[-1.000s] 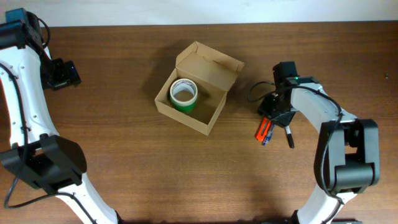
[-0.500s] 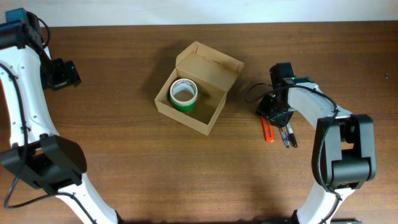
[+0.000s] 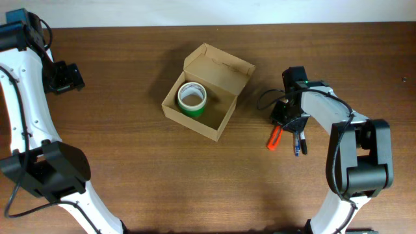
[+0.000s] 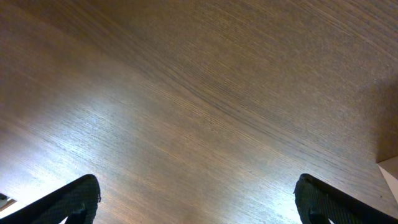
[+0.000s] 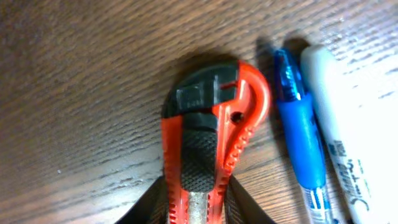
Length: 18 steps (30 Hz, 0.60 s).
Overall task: Pack container
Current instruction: 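Carry the red box cutter into the box beside the tape rolls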
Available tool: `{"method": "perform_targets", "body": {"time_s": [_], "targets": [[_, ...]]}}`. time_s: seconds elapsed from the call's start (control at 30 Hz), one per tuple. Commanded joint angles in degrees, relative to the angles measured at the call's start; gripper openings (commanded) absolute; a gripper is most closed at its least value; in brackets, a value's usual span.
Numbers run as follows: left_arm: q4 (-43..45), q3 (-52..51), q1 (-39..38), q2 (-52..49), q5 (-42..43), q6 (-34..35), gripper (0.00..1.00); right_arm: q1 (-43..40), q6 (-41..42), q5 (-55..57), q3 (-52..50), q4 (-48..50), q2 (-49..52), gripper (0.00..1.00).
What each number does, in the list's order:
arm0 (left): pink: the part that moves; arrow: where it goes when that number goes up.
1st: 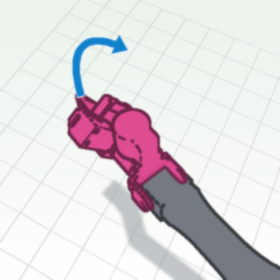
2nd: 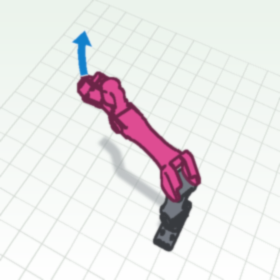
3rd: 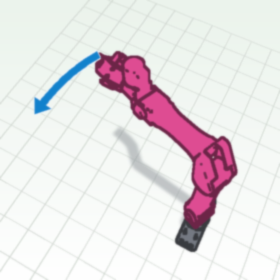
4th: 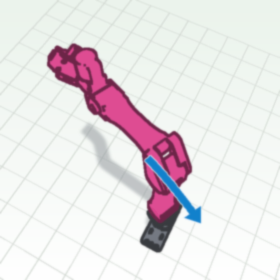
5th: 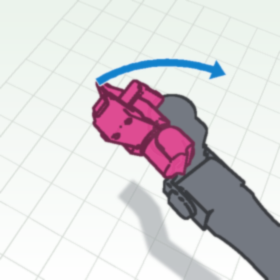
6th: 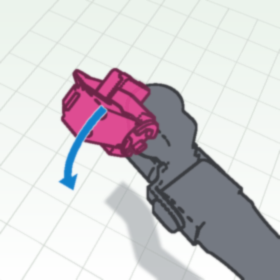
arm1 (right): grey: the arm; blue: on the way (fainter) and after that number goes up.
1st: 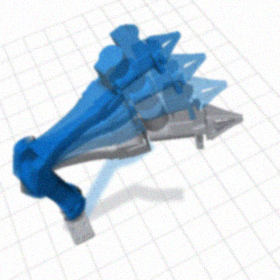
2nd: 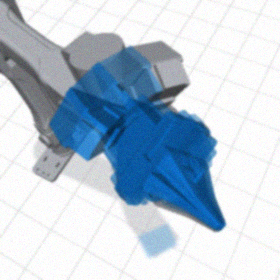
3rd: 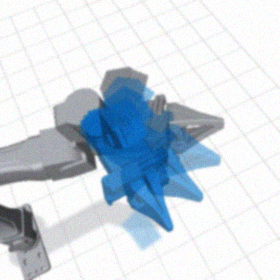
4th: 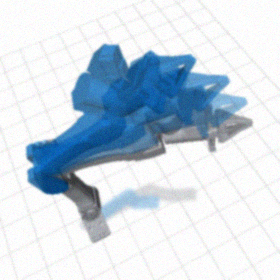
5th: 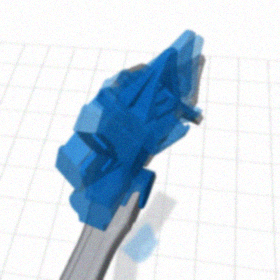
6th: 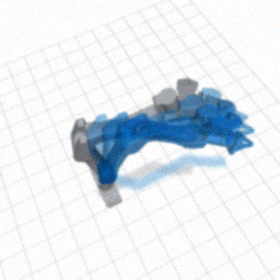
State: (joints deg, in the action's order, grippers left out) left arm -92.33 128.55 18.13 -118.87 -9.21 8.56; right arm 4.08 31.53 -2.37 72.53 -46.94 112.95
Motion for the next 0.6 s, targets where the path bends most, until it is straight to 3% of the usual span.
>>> {"method": "perform_targets", "body": {"time_s": [0.0,0.07,0.3,0.57], "targets": [[0.0,-0.3,0.2,-0.4,-0.2,-0.7,1.00,0.1,-1.3,2.0,-0.8,-0.2,2.0,0.13],[0.0,-0.3,0.2,-0.4,-0.2,-0.7,1.00,0.1,-1.7,1.9,-0.8,-0.2,1.9,0.06],[0.0,-0.3,0.2,-0.4,-0.2,-0.7,1.00,0.2,-7.1,-0.4,7.7,-5.4,-1.8,0.06],[0.0,-0.3,0.2,-0.4,-0.2,-0.7,1.00,6.3,-21.2,-0.7,37.1,-22.5,-8.2,0.06]]}}
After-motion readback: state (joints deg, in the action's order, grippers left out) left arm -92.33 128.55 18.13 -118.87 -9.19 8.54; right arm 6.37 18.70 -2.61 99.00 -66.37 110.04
